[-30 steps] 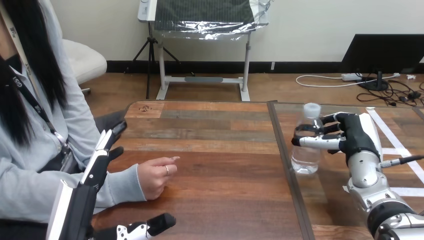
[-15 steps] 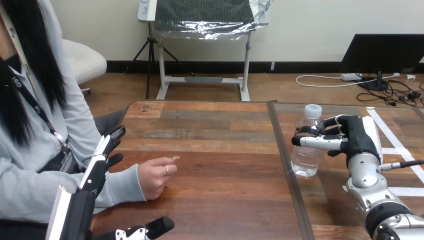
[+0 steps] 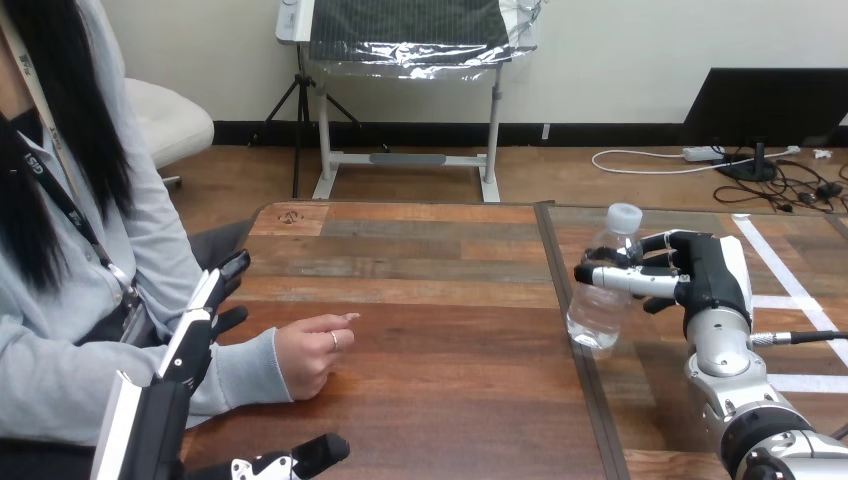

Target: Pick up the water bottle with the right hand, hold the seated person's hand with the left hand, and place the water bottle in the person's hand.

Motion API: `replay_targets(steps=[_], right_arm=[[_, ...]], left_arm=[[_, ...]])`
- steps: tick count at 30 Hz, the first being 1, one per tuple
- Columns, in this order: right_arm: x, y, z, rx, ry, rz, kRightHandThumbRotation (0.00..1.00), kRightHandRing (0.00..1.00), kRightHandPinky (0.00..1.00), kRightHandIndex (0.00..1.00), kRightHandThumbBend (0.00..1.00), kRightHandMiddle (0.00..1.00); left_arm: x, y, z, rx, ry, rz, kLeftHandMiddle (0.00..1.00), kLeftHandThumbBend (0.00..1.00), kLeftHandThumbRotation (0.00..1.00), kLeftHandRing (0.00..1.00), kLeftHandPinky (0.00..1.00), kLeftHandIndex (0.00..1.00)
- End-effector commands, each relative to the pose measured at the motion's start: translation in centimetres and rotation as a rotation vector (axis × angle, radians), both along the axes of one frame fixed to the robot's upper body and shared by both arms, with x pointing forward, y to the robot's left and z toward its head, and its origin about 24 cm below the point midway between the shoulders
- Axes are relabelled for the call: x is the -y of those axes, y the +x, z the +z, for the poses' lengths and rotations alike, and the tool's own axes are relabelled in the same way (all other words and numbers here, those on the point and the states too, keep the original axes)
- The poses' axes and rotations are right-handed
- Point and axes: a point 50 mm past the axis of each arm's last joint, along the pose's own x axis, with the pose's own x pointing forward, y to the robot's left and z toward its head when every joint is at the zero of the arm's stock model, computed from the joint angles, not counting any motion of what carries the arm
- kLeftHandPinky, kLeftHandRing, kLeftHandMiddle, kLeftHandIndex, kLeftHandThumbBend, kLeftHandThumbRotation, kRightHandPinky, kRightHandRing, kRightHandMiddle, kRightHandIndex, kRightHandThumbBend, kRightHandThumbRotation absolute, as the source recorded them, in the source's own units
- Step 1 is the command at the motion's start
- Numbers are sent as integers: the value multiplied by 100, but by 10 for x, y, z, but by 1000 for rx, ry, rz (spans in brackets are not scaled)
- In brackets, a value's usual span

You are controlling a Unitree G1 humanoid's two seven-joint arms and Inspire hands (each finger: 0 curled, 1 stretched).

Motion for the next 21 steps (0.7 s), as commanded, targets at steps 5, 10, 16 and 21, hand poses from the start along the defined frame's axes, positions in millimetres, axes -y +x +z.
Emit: replay_targets(steps=[5, 10, 16, 21], right_arm=[[-4, 19, 34, 168, 51, 24, 0, 33, 26, 41, 93, 40], [-6, 21, 37, 202, 94, 41, 0, 33, 26, 42, 92, 40], [-7, 22, 41, 237, 115, 65, 0, 33, 26, 41, 94, 40], [-9, 22, 44, 263, 133, 87, 0, 32, 26, 41, 93, 40]], left_arm=[[2, 10, 14, 80, 13, -1, 96, 100, 46, 94, 86, 92], [2, 11, 15, 79, 38, 21, 95, 100, 46, 93, 85, 91], [1, 13, 16, 79, 107, 58, 93, 100, 48, 90, 81, 90], [0, 14, 18, 77, 180, 91, 91, 100, 49, 88, 78, 89]])
